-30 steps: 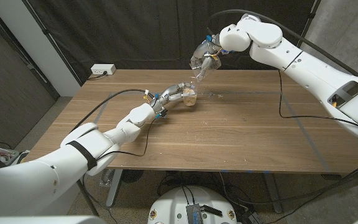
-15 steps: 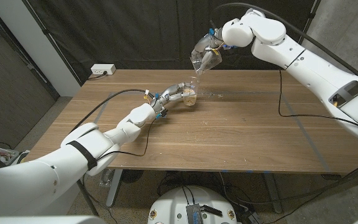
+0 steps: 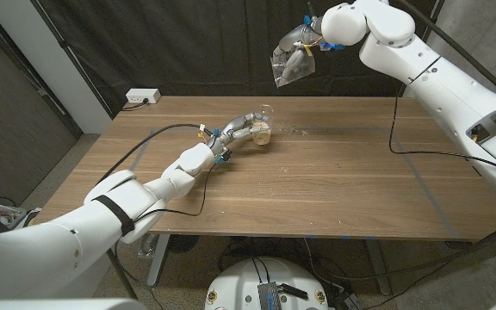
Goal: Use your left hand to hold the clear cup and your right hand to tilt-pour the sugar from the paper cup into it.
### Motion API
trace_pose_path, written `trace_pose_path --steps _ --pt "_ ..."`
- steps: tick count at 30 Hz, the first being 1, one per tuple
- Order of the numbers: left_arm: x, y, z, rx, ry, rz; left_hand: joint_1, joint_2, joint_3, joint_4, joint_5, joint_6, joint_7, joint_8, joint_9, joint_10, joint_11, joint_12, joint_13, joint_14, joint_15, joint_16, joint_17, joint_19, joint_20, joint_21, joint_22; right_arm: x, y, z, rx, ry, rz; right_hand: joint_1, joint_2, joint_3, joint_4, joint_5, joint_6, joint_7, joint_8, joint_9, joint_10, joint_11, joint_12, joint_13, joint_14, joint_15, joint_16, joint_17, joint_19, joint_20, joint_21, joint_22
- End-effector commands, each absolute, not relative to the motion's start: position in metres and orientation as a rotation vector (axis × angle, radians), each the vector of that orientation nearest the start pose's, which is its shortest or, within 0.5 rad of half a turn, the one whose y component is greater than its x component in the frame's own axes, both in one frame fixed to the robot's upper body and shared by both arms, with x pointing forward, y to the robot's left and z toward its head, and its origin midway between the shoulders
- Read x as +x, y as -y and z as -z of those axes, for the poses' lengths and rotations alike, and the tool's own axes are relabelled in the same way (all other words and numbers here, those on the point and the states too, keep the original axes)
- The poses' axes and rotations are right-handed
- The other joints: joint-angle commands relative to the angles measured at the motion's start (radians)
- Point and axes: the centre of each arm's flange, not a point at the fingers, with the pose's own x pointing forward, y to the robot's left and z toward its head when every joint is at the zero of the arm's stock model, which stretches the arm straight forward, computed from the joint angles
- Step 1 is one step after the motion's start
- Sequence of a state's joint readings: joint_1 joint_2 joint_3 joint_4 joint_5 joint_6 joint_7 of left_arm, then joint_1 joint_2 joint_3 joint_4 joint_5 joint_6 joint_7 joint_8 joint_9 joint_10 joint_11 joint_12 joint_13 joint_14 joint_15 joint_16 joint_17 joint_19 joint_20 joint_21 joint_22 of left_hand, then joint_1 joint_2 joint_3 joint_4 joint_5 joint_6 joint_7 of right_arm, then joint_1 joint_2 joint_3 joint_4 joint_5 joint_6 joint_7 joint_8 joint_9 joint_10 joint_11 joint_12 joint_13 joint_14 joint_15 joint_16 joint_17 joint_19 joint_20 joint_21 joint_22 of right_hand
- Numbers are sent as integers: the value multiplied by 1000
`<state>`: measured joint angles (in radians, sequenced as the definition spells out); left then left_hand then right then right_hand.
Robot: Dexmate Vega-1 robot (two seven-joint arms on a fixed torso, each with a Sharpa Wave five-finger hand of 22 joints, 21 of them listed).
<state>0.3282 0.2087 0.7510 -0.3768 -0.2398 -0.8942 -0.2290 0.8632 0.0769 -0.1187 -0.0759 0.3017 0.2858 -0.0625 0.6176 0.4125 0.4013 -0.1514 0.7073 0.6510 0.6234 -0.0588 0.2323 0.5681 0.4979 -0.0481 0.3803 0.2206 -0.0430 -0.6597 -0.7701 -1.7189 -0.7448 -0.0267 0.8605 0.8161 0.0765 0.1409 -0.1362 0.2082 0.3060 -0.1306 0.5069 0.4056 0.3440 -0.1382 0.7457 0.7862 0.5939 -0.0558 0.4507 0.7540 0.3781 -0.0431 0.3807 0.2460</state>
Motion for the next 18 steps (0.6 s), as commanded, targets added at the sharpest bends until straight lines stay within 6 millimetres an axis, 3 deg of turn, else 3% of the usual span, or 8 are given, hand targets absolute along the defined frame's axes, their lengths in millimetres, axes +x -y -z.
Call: trace_pose_path --steps 1,7,18 --pt "691 -171 -2 509 835 497 4 4 -11 2 -1 4 0 7 3 5 -3 4 4 12 -115 -1 3 -6 -14 5 3 532 175 -291 -1760 594 -126 2 12 11 9 2 19 3 9 3 18 3 9 -1 14 -177 1 5 17 -7 5 2" --pt "686 -174 -6 499 873 496 4 4 -13 2 -1 4 0 8 2 5 -3 3 3 13 -115 -2 4 -6 -13 5 3 532 208 -285 -1606 611 -80 5 12 11 7 0 23 5 10 4 29 4 9 -4 27 -177 6 9 27 -8 8 1" --pt "678 -179 -10 483 927 488 4 5 -17 4 -1 2 1 8 1 3 -3 3 3 12 -116 -4 5 -6 -13 6 3 531 239 -275 -1379 621 -8 8 12 12 5 -4 31 12 13 5 43 14 11 -2 39 -177 9 14 30 0 8 -1"
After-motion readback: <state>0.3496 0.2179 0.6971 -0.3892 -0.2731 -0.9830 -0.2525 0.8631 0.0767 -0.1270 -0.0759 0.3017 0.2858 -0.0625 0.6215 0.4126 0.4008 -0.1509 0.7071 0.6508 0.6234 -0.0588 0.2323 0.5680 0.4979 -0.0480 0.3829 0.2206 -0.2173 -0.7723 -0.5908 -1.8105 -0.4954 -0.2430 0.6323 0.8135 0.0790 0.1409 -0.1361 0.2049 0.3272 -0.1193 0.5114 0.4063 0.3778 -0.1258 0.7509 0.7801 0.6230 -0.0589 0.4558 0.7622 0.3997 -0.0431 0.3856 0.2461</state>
